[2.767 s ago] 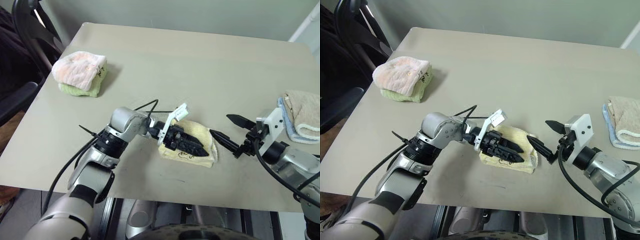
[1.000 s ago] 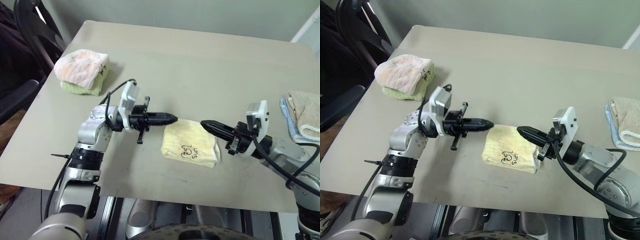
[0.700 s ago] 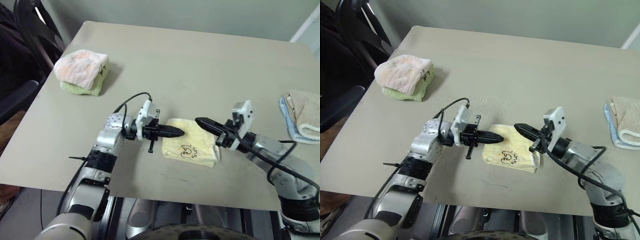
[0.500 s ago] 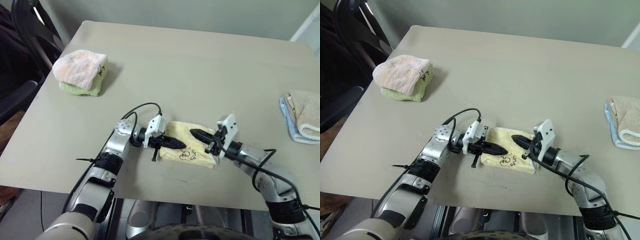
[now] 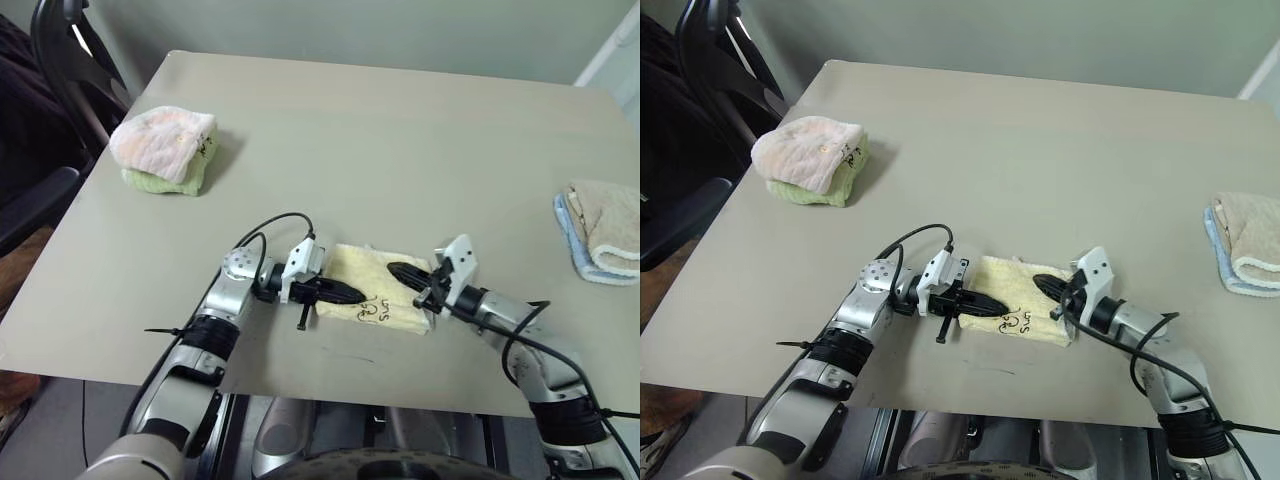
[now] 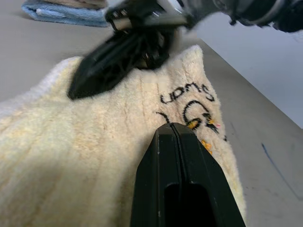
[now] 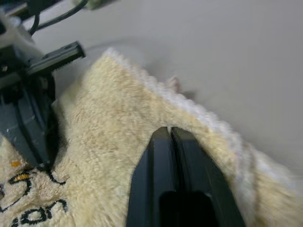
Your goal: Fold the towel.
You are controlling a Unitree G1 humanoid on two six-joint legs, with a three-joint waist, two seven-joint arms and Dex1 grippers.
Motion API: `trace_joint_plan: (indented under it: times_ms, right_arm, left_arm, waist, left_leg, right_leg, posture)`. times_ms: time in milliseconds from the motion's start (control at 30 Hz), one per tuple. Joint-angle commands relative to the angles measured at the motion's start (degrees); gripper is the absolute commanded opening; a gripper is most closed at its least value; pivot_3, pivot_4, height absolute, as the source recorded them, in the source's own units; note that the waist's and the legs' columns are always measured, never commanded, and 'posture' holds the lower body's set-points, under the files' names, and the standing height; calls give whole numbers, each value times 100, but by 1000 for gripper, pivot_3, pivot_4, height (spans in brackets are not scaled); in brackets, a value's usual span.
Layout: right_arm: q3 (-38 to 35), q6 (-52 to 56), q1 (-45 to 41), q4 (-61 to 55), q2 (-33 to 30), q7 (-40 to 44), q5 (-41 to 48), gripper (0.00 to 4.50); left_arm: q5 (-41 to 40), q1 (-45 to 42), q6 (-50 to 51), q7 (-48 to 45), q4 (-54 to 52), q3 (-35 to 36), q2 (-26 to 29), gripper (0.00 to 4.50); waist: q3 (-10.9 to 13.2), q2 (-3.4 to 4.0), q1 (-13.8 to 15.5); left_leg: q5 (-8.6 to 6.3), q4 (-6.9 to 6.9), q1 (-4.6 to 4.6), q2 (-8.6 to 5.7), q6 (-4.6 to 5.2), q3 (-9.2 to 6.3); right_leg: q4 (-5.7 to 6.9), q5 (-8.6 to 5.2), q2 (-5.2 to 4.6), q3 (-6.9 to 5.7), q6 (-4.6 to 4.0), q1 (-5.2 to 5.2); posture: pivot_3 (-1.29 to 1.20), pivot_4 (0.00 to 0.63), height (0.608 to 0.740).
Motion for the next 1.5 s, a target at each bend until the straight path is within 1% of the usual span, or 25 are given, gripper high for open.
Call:
trace_joint_plan:
  times_ms: [33,67,100,167,200,333,433,500,533,600,733,900,1067,1167,1400,1500]
  right_arm:
    - [-666,519,-30,-708,-172,124,1029,1517]
    - [-829,574,-58,-756,-199,103,1196,1820]
    - [-987,632,-81,-757,-223,76,1346,2168]
    - [-1320,909,-98,-703,-380,84,1773,2781]
    - [-1463,1098,-91,-639,-502,118,1999,3176]
    - [-1788,1826,-102,-384,-942,174,2779,4475]
    - [-1857,2641,-116,23,-1398,312,3392,4475]
    - [-1807,3034,-178,250,-1639,327,3583,4475]
    - [-1780,3207,-215,350,-1724,345,3688,4475]
    - [-1620,3596,-301,619,-1904,319,3692,4475]
    - [-1355,4067,-417,1020,-1974,300,3549,4475]
    - [-1096,4302,-605,1217,-1643,185,3469,4475]
    - [-1006,4460,-932,1374,-880,-142,3631,4475]
    - [-1039,4585,-1115,1476,-569,-289,3677,4475]
    - [-1037,4808,-1078,1530,-330,-384,3570,4475]
    - [-1149,4782,-1078,1588,-274,-438,3559,3936]
  left_arm:
    - [-557,-41,628,23,-700,354,98,0]
    - [-694,-55,795,84,-883,450,138,0]
    - [-786,-59,918,142,-1041,525,170,0]
    - [-824,-62,914,228,-1296,633,250,0]
    - [-793,-82,856,245,-1357,661,283,0]
    - [-815,-220,978,430,-1438,743,276,0]
    - [-774,-137,972,477,-1554,722,323,0]
    - [-792,-9,984,494,-1729,703,361,0]
    - [-810,47,996,509,-1806,706,372,0]
    - [-864,140,1100,569,-1974,727,407,0]
    - [-860,331,1174,701,-2175,783,508,0]
    - [-889,474,1339,929,-2481,765,560,0]
    - [-928,459,1541,1117,-2669,739,556,0]
    - [-957,436,1634,1194,-2743,734,559,0]
    - [-917,372,1658,1207,-2740,700,596,0]
    - [-896,327,1635,1214,-2688,688,582,0]
  waist:
    - [0,1,3]
    - [1,0,4]
    - [1,0,3]
    - [1,0,4]
    - [1,0,8]
    - [1,0,18]
    - [1,0,14]
    - [1,0,12]
    - [1,0,12]
    - [1,0,1]
    - [2,1,2]
    - [3,2,1]
    - [2,1,-22]
    - [3,2,-56]
    - [2,2,-57]
    - [3,2,-57]
  left_leg:
    - [19,0,-12,0,-26,1]
    - [39,0,-28,-1,-51,1]
    - [41,0,-35,-1,-47,2]
    - [45,0,-38,-2,-36,2]
    - [47,-1,-38,-3,-31,2]
    - [47,-2,-39,-7,-21,2]
    - [47,-4,-39,-7,-21,3]
    - [47,-6,-40,-7,-21,3]
    - [46,-6,-39,-7,-21,3]
    - [46,-9,-39,-7,-19,3]
    - [51,-14,-40,-5,-9,2]
    - [54,-13,-41,-6,8,3]
    - [56,-14,-34,-5,15,1]
    - [56,-15,-31,-3,14,1]
    - [55,-14,-30,-3,11,-2]
    - [54,-15,-30,-1,7,-3]
  right_leg:
    - [2,3,0,-1,-7,-9]
    - [2,10,0,-2,-18,-21]
    - [1,21,0,-1,-36,-29]
    - [-1,18,0,0,-34,-30]
    - [-2,16,-1,0,-31,-30]
    - [-3,10,-6,3,-27,-30]
    - [-2,9,-6,3,-26,-31]
    - [-3,-16,-6,3,12,-31]
    - [-3,-18,-6,4,12,-32]
    - [-2,-21,-5,4,11,-35]
    - [0,-24,-5,1,14,-38]
    - [1,-19,-5,2,8,-39]
    - [5,-9,-5,1,-21,-39]
    - [5,6,-3,0,-44,-42]
    - [6,9,-3,-1,-54,-43]
    - [6,8,-3,-5,-59,-45]
  posture:
    - [0,150,733]
    - [0,150,733]
    - [0,150,733]
    - [0,150,733]
    - [0,150,733]
    - [0,150,733]
    - [0,150,733]
    - [0,150,733]
    - [0,150,733]
    - [0,150,733]
    - [0,150,733]
    - [0,150,733]
    - [0,150,733]
    - [0,150,733]
    - [0,150,733]
    - [0,150,733]
